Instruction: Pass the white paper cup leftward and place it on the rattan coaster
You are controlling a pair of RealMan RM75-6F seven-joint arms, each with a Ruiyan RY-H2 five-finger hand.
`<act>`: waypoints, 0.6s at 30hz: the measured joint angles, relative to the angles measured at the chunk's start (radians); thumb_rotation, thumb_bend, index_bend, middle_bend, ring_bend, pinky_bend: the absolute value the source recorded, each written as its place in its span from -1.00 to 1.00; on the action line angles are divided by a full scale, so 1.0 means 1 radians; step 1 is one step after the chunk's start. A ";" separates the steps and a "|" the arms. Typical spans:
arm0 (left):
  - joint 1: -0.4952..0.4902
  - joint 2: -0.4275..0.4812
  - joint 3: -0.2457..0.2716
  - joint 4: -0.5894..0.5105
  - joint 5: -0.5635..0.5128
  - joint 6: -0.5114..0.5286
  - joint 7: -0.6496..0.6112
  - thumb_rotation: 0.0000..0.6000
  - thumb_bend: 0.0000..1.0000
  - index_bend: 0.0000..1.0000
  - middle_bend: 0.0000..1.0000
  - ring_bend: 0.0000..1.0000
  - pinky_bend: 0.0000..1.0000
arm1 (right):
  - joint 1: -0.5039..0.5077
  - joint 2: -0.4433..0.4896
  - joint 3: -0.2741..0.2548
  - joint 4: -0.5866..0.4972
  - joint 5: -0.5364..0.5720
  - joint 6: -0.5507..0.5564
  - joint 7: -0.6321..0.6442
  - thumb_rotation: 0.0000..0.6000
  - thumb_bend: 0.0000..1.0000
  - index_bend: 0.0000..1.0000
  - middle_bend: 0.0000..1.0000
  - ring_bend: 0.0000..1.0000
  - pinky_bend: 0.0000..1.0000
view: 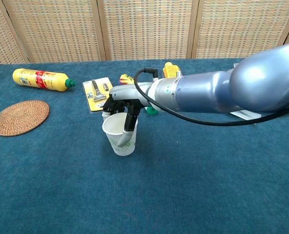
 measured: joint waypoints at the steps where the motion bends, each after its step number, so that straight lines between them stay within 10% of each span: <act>1: -0.001 0.000 0.000 0.001 -0.001 -0.002 -0.002 1.00 -1.00 -1.00 -1.00 -1.00 -1.00 | 0.006 -0.011 -0.002 0.014 0.004 0.001 -0.001 1.00 -0.94 -0.38 -0.37 -0.52 -0.24; 6: -0.005 0.002 0.003 0.004 -0.003 -0.010 -0.008 1.00 -1.00 -1.00 -1.00 -1.00 -1.00 | 0.038 -0.046 -0.018 0.057 0.025 0.005 -0.023 1.00 -1.00 -0.84 -0.97 -1.00 -0.96; 18: -0.006 0.004 0.006 0.004 0.002 -0.006 -0.014 1.00 -1.00 -1.00 -1.00 -1.00 -1.00 | 0.038 0.089 -0.035 -0.171 0.076 0.119 -0.113 1.00 -1.00 -0.93 -1.00 -1.00 -1.00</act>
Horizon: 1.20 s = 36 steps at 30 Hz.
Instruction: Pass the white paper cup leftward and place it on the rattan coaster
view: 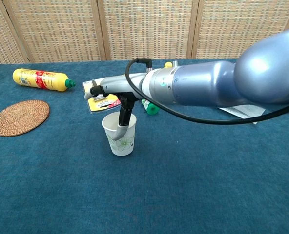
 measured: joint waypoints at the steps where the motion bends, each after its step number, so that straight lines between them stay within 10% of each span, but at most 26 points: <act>1: 0.001 0.000 0.002 -0.002 0.003 0.003 0.002 1.00 -1.00 -1.00 -1.00 -1.00 -1.00 | -0.003 0.023 -0.003 -0.033 0.007 0.013 -0.010 1.00 -1.00 -0.93 -1.00 -1.00 -1.00; 18: 0.003 -0.036 0.027 -0.020 0.056 0.035 0.077 1.00 -1.00 -1.00 -1.00 -1.00 -1.00 | -0.258 0.603 -0.180 -0.575 -0.107 0.344 -0.125 1.00 -1.00 -0.90 -1.00 -1.00 -1.00; 26: -0.057 -0.045 0.021 -0.001 0.178 0.004 0.044 1.00 -1.00 -1.00 -1.00 -1.00 -1.00 | -0.515 0.690 -0.302 -0.463 -0.441 0.571 0.036 1.00 -1.00 -0.90 -1.00 -1.00 -1.00; 36: -0.251 -0.126 -0.036 0.060 0.369 -0.087 0.027 1.00 -1.00 -1.00 -1.00 -1.00 -1.00 | -0.767 0.605 -0.366 -0.142 -0.583 0.820 0.239 1.00 -1.00 -0.91 -1.00 -1.00 -1.00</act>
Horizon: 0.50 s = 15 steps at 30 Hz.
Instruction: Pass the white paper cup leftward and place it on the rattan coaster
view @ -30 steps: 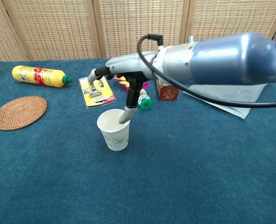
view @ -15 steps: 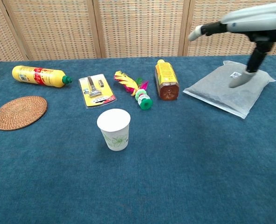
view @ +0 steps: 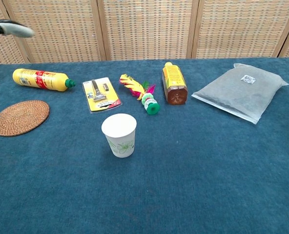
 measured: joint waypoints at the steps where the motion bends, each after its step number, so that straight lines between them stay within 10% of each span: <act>1: -0.029 -0.017 -0.006 0.012 0.019 -0.020 0.003 1.00 -1.00 -1.00 -1.00 -1.00 -1.00 | -0.021 -0.017 -0.002 0.019 -0.006 0.014 0.020 1.00 -1.00 -0.91 -1.00 -1.00 -1.00; 15: -0.348 -0.273 -0.033 0.167 0.062 -0.371 0.016 1.00 -1.00 -1.00 -1.00 -0.92 -0.88 | -0.164 -0.086 0.030 0.006 0.001 0.077 0.000 1.00 -1.00 -0.92 -1.00 -1.00 -1.00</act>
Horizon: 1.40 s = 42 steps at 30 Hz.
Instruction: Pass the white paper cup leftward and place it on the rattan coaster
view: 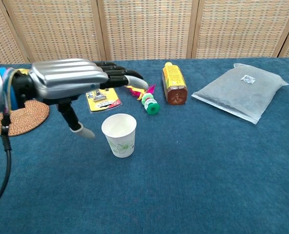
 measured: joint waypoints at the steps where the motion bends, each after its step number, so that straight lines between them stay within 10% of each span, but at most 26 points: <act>1: -0.014 -0.020 0.000 0.017 -0.003 -0.014 -0.001 1.00 -1.00 -1.00 -1.00 -0.88 -0.85 | -0.003 0.002 0.004 -0.001 0.002 -0.002 -0.001 1.00 -1.00 -0.92 -1.00 -1.00 -1.00; 14: -0.120 -0.177 0.047 0.231 0.029 -0.036 -0.069 1.00 -1.00 -0.97 -0.87 -0.56 -0.45 | -0.041 0.008 0.057 0.002 0.005 -0.007 -0.008 1.00 -1.00 -0.91 -1.00 -1.00 -1.00; 30: -0.130 -0.248 0.080 0.371 0.023 0.048 -0.074 1.00 -1.00 -0.19 -0.16 0.05 0.07 | -0.068 0.000 0.105 0.012 -0.013 -0.012 -0.009 1.00 -1.00 -0.91 -1.00 -1.00 -1.00; 42: -0.115 -0.216 0.069 0.378 -0.017 0.102 -0.069 1.00 -1.00 -0.17 -0.16 0.04 0.08 | -0.081 -0.005 0.125 0.011 -0.028 -0.023 -0.020 1.00 -1.00 -0.91 -1.00 -1.00 -1.00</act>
